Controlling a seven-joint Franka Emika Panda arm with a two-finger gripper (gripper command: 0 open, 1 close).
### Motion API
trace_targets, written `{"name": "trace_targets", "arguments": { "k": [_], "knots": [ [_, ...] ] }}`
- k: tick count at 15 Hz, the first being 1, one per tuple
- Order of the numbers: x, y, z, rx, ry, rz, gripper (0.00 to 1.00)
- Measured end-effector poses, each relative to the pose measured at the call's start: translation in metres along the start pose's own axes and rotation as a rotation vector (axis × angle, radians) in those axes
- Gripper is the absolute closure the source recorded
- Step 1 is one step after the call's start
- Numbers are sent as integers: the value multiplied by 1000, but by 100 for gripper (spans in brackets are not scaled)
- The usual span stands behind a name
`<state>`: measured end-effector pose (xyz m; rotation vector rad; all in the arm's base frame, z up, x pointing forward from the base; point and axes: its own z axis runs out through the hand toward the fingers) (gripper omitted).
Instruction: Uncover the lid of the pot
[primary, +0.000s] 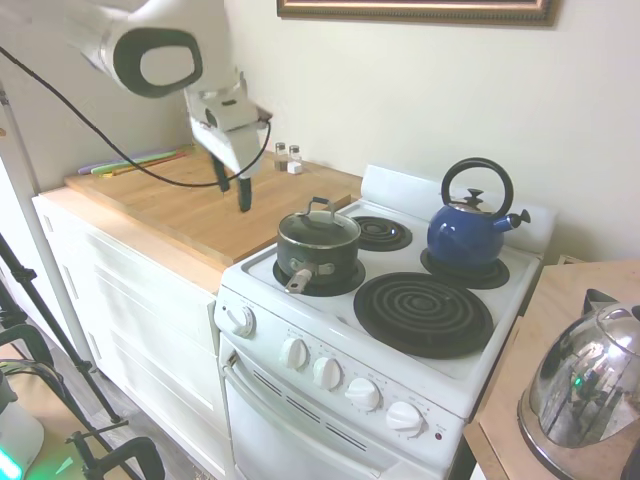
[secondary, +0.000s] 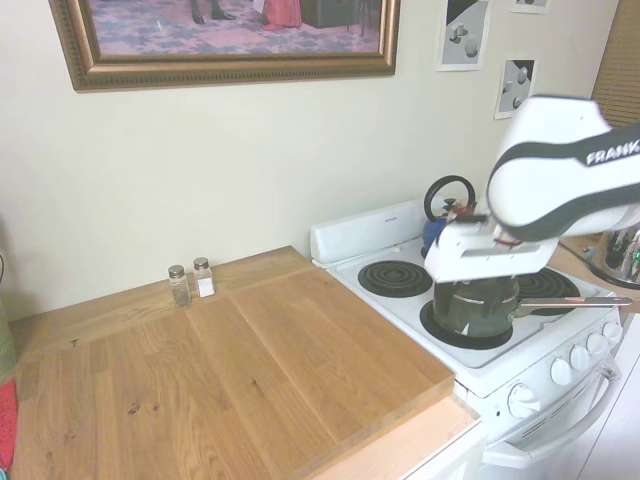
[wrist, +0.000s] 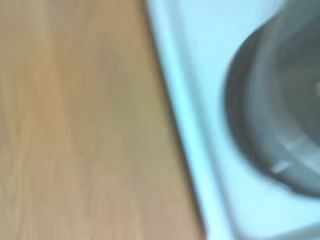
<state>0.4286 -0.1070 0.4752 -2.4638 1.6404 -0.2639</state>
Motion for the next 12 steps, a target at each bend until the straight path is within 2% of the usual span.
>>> {"name": "trace_targets", "arguments": {
  "k": [3,6,7,10,12],
  "knots": [
    [57,-13,-15,13,34,183,0],
    [104,-37,0,-10,39,331,0],
    [116,-44,7,-27,34,366,100],
    [146,-53,27,-93,11,442,100],
    [152,-56,34,-116,3,459,100]
  ]
}}
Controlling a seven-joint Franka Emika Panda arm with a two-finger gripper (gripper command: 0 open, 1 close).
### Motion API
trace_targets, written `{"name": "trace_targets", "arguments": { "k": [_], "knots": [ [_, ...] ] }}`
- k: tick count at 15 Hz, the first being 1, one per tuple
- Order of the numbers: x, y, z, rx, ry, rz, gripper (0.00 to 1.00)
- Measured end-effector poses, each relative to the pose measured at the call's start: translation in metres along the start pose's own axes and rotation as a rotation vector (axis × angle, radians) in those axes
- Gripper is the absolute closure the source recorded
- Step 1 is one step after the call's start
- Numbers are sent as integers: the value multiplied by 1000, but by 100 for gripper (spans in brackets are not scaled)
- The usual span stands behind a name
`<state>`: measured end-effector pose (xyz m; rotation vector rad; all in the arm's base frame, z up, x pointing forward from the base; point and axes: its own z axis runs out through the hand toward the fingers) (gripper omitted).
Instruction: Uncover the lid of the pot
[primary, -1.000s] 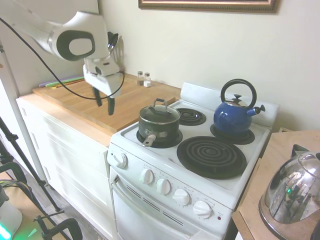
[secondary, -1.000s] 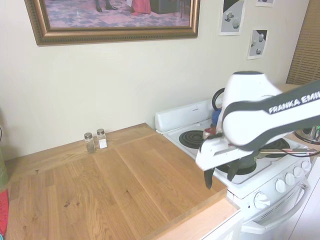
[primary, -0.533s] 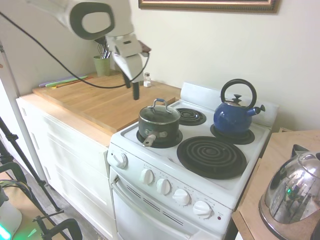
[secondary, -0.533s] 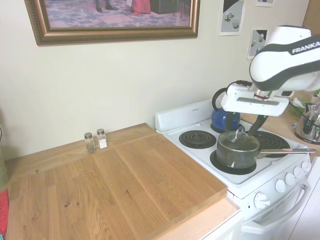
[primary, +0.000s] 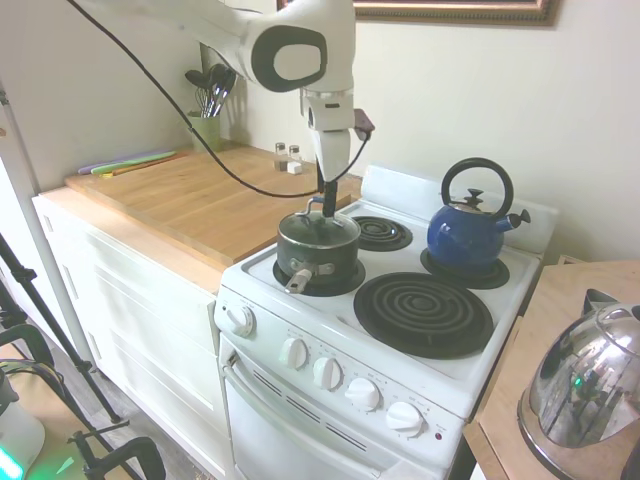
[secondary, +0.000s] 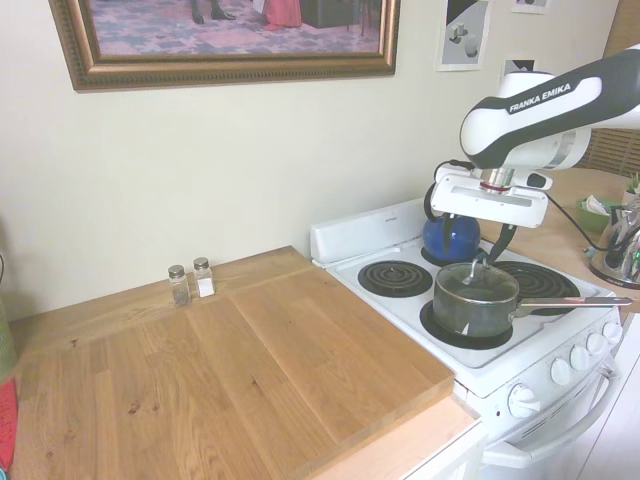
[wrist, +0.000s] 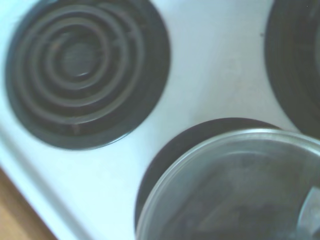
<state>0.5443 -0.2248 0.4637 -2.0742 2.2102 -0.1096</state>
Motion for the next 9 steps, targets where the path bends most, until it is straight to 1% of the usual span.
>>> {"name": "trace_targets", "arguments": {
  "k": [3,9],
  "knots": [
    [1,-4,-4,-21,-6,10,100],
    [4,-3,-2,-44,-12,16,100]
  ]
}}
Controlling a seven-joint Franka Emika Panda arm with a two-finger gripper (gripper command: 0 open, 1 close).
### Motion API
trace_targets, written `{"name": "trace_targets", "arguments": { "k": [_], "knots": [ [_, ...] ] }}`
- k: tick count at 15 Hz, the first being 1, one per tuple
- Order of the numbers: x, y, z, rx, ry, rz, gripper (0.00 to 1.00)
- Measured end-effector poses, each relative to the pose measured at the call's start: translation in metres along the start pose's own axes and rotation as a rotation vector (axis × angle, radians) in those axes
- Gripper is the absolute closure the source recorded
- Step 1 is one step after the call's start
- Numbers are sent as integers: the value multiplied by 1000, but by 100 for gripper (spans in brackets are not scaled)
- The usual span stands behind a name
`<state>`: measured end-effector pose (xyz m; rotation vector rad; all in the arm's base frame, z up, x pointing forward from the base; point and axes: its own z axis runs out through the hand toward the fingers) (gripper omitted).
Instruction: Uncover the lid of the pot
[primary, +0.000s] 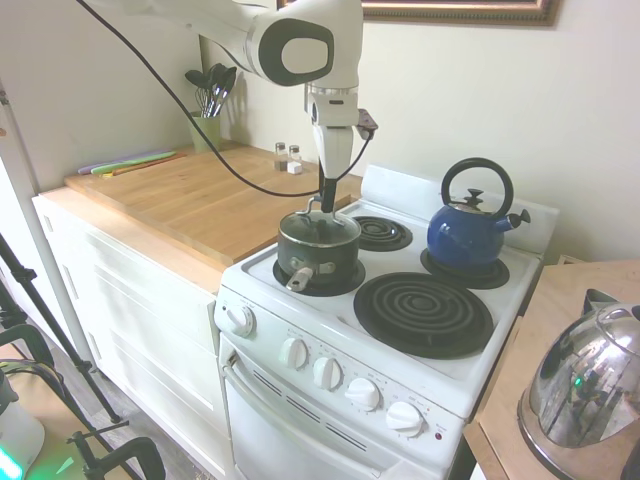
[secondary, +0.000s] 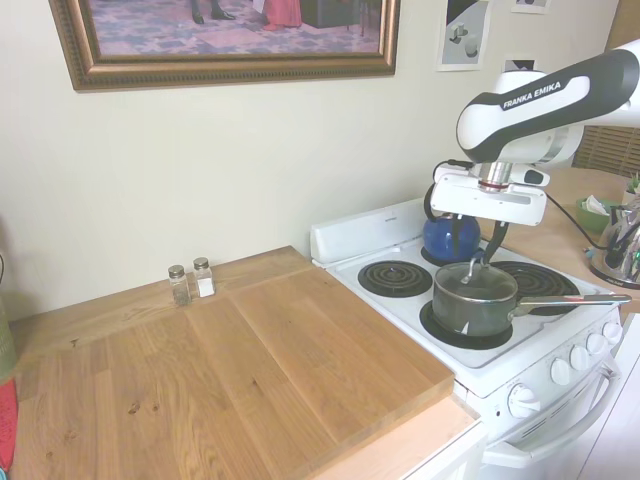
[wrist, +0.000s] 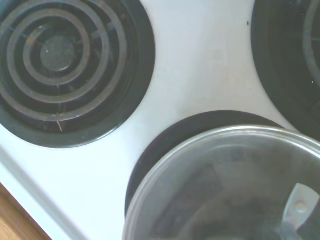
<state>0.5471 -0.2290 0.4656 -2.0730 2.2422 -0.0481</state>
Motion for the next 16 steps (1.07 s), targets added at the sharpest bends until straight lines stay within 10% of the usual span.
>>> {"name": "trace_targets", "arguments": {
  "k": [16],
  "knots": [
    [-3,40,-36,61,14,-7,100]
  ]
}}
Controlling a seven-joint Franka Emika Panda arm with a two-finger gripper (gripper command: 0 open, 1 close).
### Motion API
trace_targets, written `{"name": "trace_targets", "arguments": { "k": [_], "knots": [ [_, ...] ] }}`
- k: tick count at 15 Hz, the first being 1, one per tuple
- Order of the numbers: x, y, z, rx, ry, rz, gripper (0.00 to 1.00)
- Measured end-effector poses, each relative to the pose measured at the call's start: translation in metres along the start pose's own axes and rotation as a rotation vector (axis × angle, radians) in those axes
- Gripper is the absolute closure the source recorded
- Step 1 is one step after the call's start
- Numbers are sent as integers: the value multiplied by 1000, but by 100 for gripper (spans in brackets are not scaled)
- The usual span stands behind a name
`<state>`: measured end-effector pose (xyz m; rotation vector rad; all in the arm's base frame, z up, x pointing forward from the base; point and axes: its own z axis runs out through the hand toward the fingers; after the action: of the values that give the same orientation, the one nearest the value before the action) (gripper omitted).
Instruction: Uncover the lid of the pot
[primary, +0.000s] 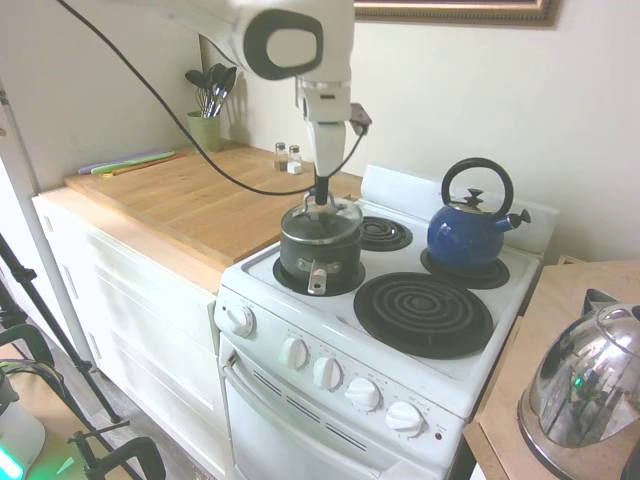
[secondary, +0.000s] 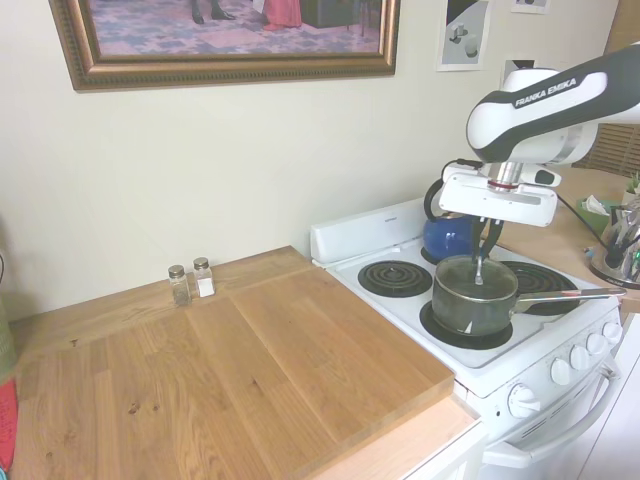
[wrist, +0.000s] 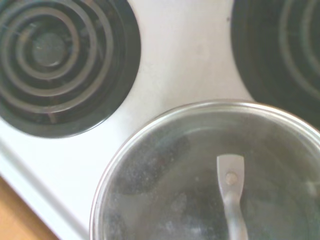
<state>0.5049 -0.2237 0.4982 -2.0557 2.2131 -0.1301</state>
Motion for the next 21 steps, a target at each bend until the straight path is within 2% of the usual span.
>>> {"name": "trace_targets", "arguments": {
  "k": [2,4,7,9,12,16,21],
  "knots": [
    [-25,20,-35,50,41,-23,100],
    [-78,32,-63,86,116,-56,100],
    [-190,31,-65,90,222,-111,100],
    [-243,21,-46,63,276,-150,100],
    [-287,-20,5,-18,305,-222,100],
    [-317,-60,78,-118,340,-272,100],
    [-336,-64,121,-199,364,-306,100]
  ]
}}
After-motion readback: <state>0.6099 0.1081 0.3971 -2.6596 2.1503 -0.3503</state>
